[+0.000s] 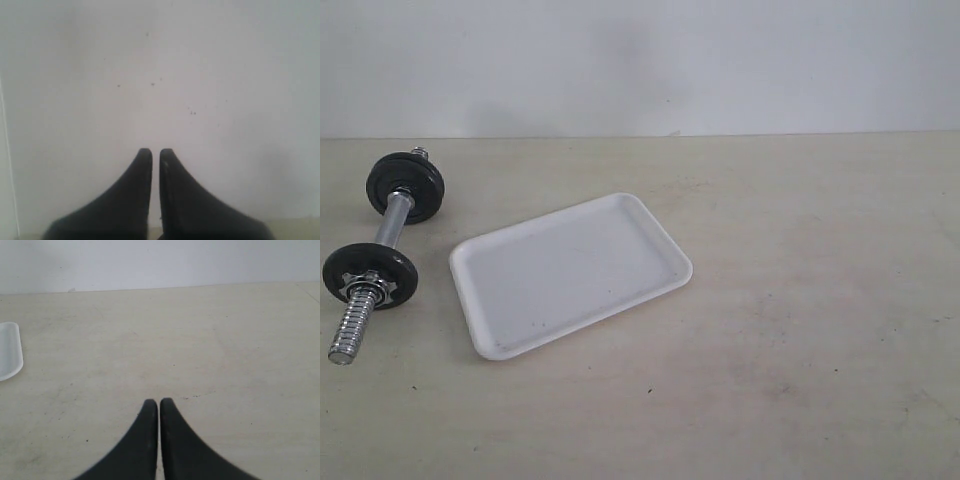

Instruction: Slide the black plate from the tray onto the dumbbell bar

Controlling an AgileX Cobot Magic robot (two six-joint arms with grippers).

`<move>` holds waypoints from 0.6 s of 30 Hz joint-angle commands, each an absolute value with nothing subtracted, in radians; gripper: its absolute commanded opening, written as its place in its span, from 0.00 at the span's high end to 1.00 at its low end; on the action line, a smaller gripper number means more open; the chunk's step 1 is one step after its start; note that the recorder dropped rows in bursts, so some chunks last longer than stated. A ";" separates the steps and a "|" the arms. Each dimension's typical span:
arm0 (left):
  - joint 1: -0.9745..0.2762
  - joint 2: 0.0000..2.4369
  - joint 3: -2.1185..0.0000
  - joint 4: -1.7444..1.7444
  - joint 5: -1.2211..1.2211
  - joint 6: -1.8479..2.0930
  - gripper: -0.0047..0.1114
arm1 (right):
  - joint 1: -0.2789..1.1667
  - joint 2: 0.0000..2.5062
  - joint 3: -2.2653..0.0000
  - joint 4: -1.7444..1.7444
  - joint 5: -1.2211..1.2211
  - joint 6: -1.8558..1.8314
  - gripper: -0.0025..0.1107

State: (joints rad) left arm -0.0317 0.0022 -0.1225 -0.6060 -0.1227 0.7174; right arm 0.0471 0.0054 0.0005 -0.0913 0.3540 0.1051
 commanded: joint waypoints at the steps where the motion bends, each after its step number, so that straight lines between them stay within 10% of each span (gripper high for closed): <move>1: -0.031 0.000 0.000 -0.623 -0.269 0.646 0.92 | 0.041 0.000 0.000 -0.090 0.349 0.103 0.98; 13: -0.031 0.000 0.000 -0.579 -0.156 0.786 0.92 | 0.041 0.000 0.000 -0.090 0.349 0.103 0.98; 18: 0.008 0.000 0.000 0.107 -0.024 -0.054 0.92 | 0.041 0.000 0.000 -0.090 0.349 0.103 0.98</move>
State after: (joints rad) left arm -0.0028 0.0022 -0.0047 -0.1213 -0.1049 0.2583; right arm 0.0471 0.0054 0.0005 -0.0913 0.3540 0.1051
